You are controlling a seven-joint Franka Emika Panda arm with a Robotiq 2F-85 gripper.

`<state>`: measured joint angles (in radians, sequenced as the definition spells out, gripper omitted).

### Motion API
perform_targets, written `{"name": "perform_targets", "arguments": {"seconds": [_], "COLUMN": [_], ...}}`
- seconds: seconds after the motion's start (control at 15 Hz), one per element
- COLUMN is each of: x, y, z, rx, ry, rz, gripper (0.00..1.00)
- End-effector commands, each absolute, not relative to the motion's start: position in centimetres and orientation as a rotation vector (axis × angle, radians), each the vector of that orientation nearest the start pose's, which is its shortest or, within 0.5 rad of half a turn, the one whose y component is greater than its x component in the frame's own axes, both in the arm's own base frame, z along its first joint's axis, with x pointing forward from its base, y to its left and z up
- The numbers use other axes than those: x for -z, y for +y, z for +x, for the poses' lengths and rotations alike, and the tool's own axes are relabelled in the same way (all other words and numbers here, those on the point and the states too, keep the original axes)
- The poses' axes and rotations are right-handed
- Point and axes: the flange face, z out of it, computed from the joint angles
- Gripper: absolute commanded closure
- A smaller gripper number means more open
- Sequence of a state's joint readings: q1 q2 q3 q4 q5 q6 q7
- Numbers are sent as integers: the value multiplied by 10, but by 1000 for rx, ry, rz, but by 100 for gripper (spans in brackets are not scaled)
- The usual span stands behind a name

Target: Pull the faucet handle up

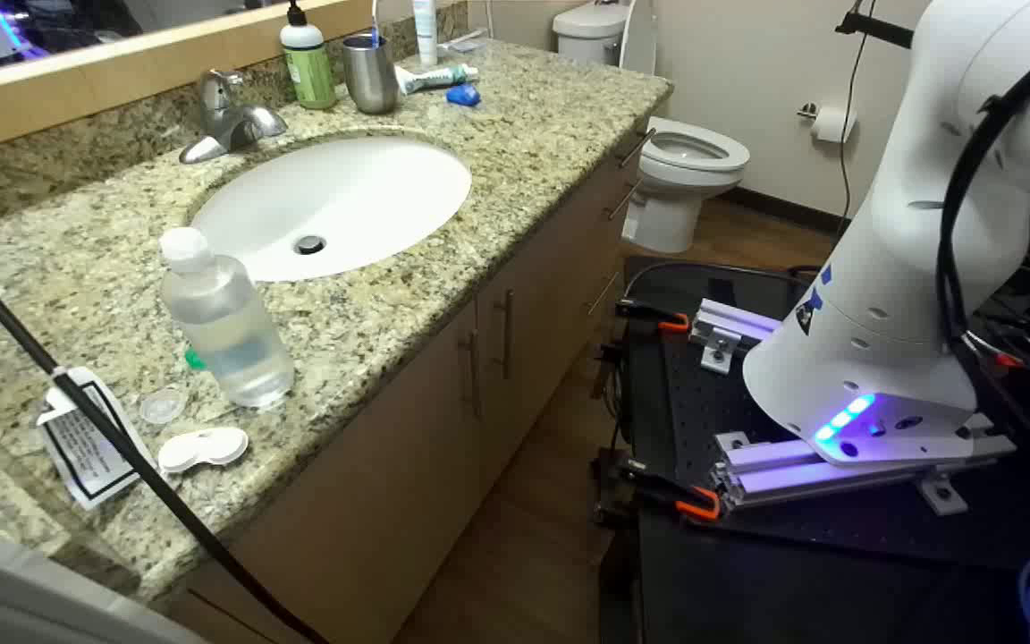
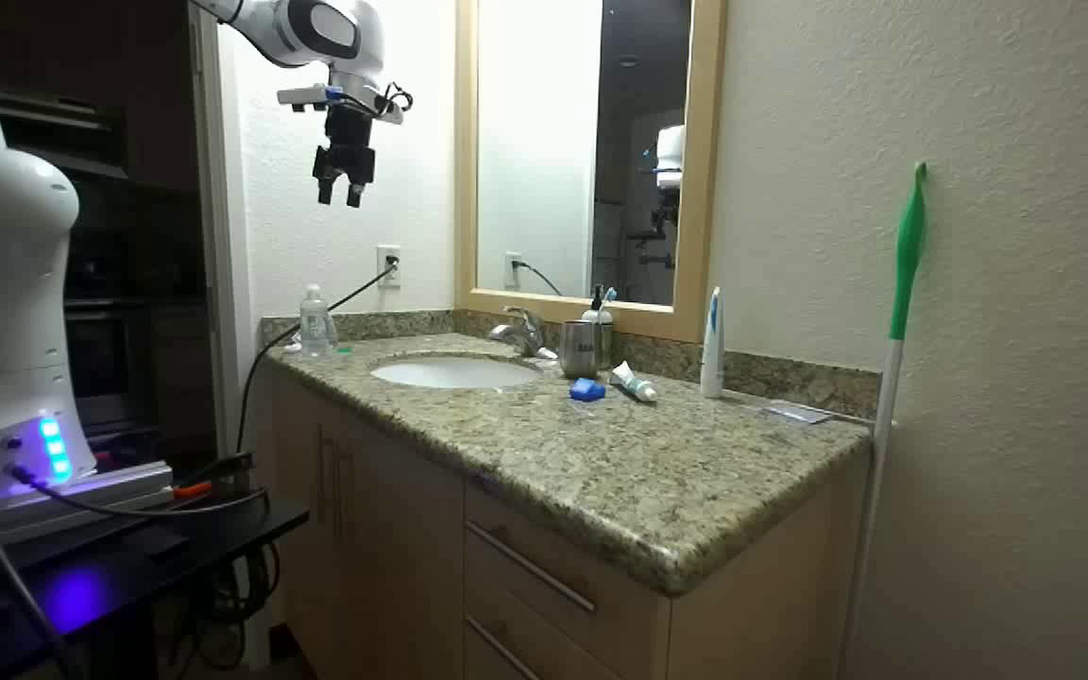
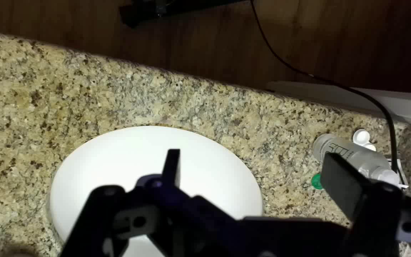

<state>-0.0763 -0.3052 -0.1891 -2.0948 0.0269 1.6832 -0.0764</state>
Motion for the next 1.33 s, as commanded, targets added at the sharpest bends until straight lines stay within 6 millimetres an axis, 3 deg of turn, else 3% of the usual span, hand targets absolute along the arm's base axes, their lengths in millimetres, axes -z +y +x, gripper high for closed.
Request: {"name": "perform_targets", "arguments": {"seconds": [0.0,0.07,0.2,0.4,0.53,0.67,0.73,0.87,0.93,1.07,1.2,1.27], "x": [-539,-524,-513,-494,-480,-479,-470,-468,-469,-444,-426,-406], "y": [-124,-126,-131,-154,-162,-133,-151,-137,-136,-134,-142,-146], "z": [437,452,474,514,532,520,526,525,523,567,595,607], "rx": [-148,-104,77,321,429,219,311,242,306,495,680,759], "ry": [276,290,232,226,307,312,328,325,284,373,448,513], "rz": [-3025,-3045,-3137,-3252,-3275,-3152,-3216,-3172,-3184,-3222,-3210,-3189], "gripper": [0,0,0,0,0,0,0,0,0,0,0,0]}}
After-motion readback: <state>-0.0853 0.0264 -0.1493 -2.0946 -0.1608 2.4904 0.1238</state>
